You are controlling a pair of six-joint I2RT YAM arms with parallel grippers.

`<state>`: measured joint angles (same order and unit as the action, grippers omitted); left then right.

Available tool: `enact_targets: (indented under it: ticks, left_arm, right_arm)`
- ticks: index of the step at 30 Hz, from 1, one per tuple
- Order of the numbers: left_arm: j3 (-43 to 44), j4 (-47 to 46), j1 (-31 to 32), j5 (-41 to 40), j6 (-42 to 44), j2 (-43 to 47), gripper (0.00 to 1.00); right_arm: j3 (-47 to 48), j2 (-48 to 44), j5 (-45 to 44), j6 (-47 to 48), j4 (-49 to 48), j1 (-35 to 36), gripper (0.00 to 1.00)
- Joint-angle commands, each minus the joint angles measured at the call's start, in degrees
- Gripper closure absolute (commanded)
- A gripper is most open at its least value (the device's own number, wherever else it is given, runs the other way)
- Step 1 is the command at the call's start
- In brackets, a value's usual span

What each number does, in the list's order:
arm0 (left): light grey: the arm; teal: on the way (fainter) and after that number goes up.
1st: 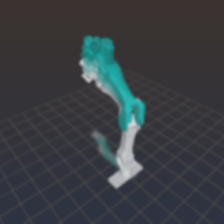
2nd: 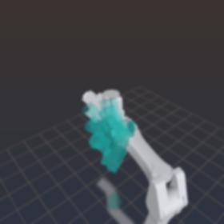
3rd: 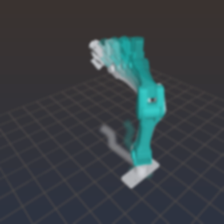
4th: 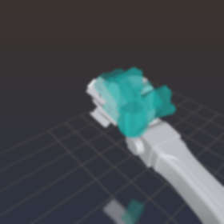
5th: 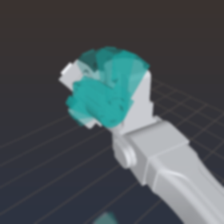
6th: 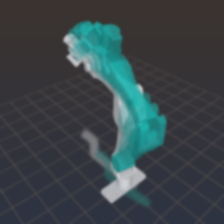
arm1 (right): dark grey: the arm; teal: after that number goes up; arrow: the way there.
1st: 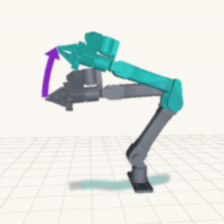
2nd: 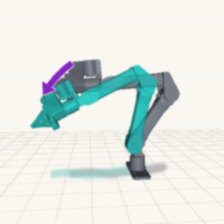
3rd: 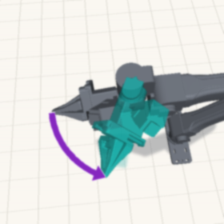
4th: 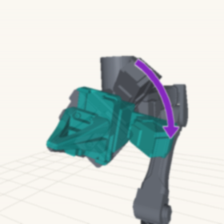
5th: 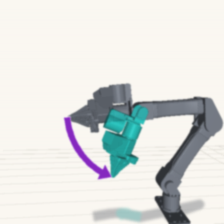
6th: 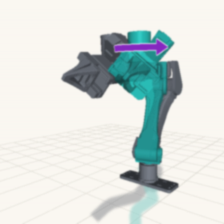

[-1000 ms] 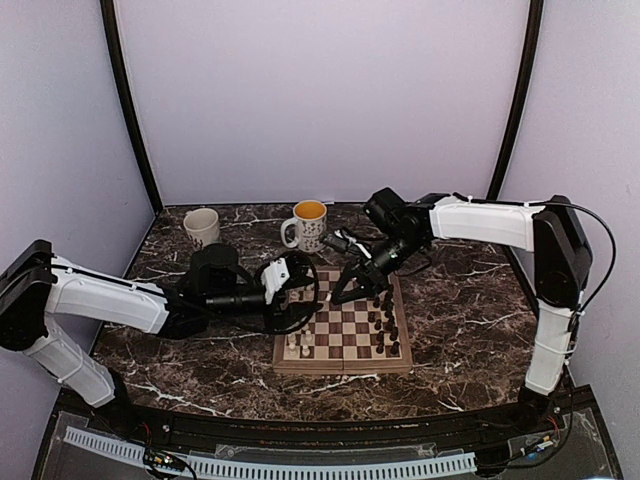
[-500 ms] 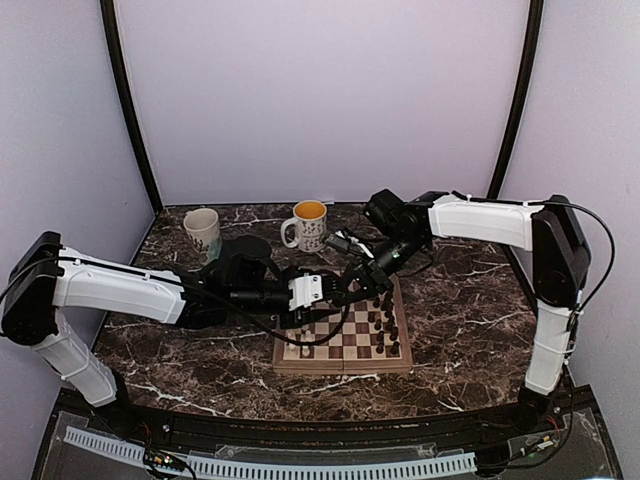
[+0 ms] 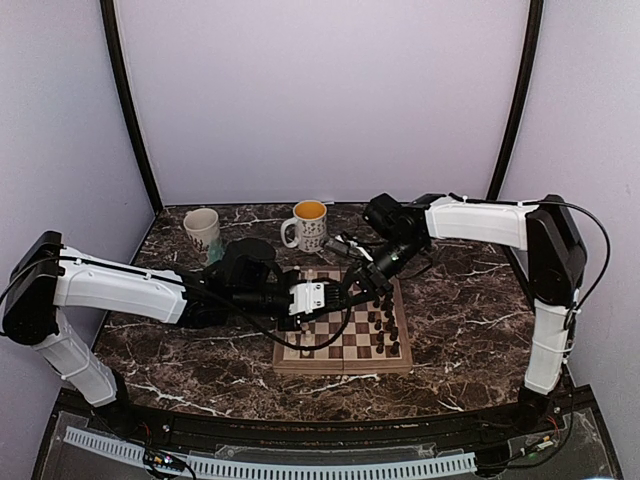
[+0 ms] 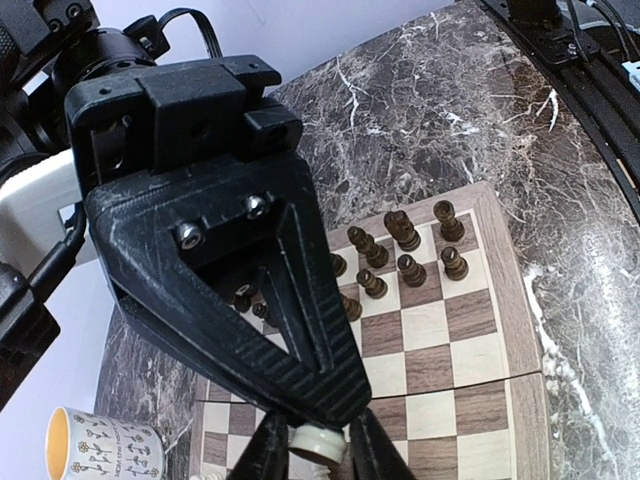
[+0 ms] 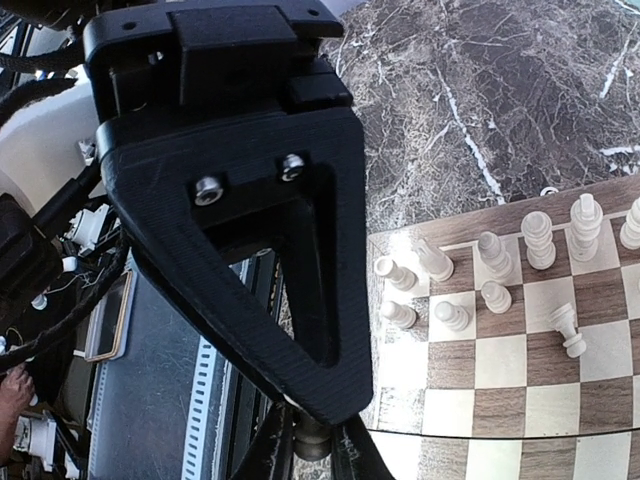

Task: Set up the chess pieces on the board
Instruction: Pass from the right arm to the left

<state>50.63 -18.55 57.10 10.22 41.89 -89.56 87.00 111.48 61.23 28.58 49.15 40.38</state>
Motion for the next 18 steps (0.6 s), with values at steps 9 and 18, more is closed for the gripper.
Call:
enact_targets:
  ticks: [9, 18]
  left_arm:
    - [-0.97, -6.74, 0.31, -10.23, -5.19, 0.23, 0.9]
    - [-8.77, -34.11, 0.03, -16.48, -28.21, -0.05, 0.91]
  right_arm:
    - [3.81, -1.26, 0.01, -0.3, 0.89, -1.26, 0.74]
    - [-0.51, -9.93, -3.76, -22.51, -21.62, -6.97, 0.6]
